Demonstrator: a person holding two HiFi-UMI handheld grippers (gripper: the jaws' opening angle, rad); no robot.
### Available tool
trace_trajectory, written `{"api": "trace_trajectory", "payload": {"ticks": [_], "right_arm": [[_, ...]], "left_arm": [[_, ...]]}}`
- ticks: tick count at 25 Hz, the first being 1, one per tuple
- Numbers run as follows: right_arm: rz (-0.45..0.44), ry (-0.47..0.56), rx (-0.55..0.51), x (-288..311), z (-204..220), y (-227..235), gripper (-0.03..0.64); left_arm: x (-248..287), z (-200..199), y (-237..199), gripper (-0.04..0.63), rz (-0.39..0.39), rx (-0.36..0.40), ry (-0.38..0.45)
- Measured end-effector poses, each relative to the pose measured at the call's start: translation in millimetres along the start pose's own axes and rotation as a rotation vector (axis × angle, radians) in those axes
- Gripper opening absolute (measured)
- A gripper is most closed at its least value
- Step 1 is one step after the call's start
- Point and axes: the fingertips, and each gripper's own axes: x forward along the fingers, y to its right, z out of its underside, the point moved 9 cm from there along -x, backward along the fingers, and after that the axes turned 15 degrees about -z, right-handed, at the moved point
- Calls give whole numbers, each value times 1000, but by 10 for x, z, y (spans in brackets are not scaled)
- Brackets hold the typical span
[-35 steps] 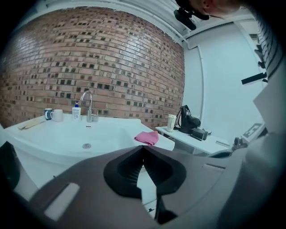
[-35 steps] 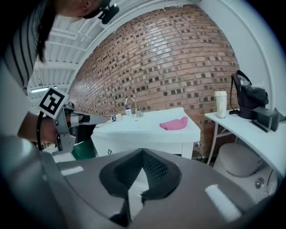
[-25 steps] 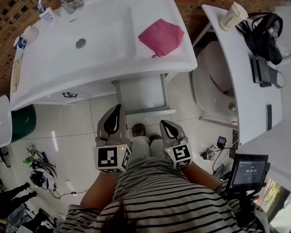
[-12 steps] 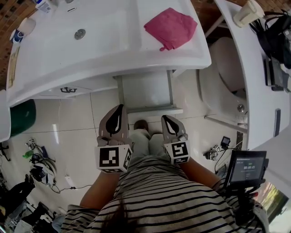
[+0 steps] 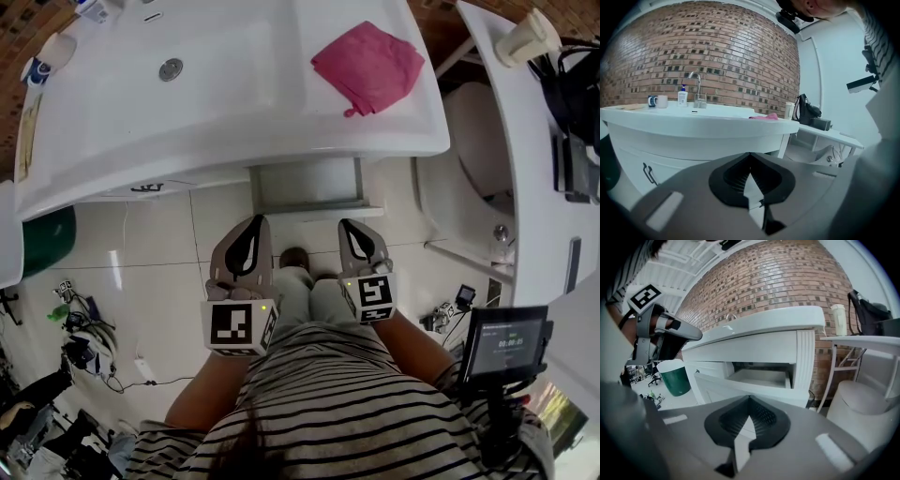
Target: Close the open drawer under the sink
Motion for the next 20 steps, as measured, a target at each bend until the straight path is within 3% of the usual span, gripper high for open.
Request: {"api": "trace_trajectory", "payload": {"ticks": [20], "right_arm": [[22, 60, -23, 746, -503, 575, 2]], "left_arm": [[164, -17, -198, 17, -47, -21, -38]]}}
